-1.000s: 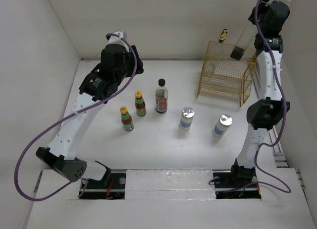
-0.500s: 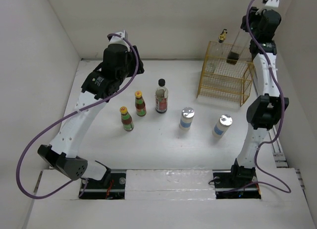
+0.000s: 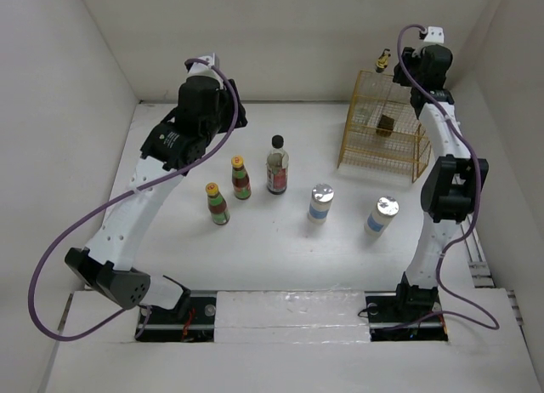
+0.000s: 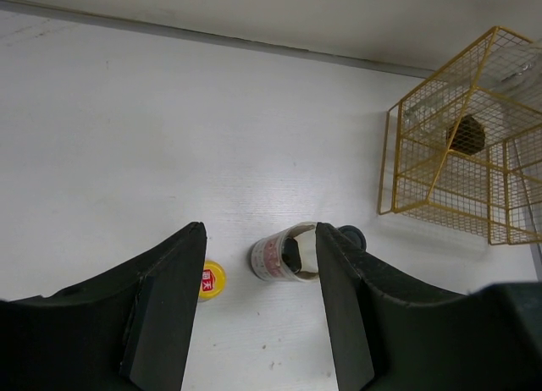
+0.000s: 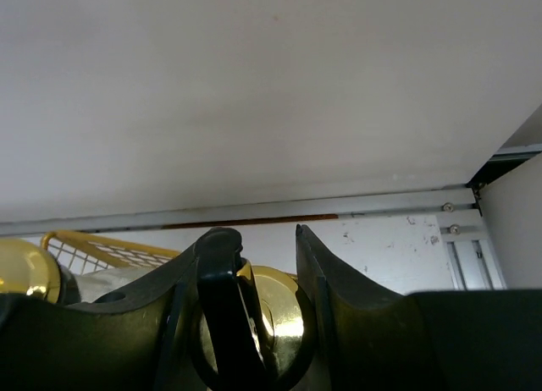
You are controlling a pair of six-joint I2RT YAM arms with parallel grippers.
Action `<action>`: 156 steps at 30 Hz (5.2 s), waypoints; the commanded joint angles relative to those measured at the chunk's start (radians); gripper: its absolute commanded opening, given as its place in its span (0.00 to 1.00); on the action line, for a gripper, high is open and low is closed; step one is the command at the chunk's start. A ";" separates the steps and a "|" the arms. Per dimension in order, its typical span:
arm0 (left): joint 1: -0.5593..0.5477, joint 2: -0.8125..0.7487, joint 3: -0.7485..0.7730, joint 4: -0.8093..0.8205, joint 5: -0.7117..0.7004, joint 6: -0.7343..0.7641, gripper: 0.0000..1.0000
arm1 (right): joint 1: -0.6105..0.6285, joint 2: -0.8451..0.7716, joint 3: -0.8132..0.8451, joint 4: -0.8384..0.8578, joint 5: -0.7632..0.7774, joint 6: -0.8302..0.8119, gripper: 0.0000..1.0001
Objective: Organize the condiment bottles
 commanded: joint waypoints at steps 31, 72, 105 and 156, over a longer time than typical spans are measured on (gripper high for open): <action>0.001 -0.036 0.015 0.012 -0.111 0.043 0.50 | 0.498 -0.706 -0.664 0.055 -0.136 0.090 0.20; 0.001 -0.058 0.008 0.003 -0.080 0.043 0.50 | 0.782 -0.460 -0.402 0.118 0.034 -0.002 0.03; 0.001 -0.030 0.026 0.012 -0.036 0.025 0.50 | -0.187 -0.358 0.182 -0.090 0.080 0.204 0.00; 0.001 -0.039 -0.038 0.031 -0.037 0.006 0.50 | -0.065 -0.104 -0.004 -0.166 0.192 -0.011 0.32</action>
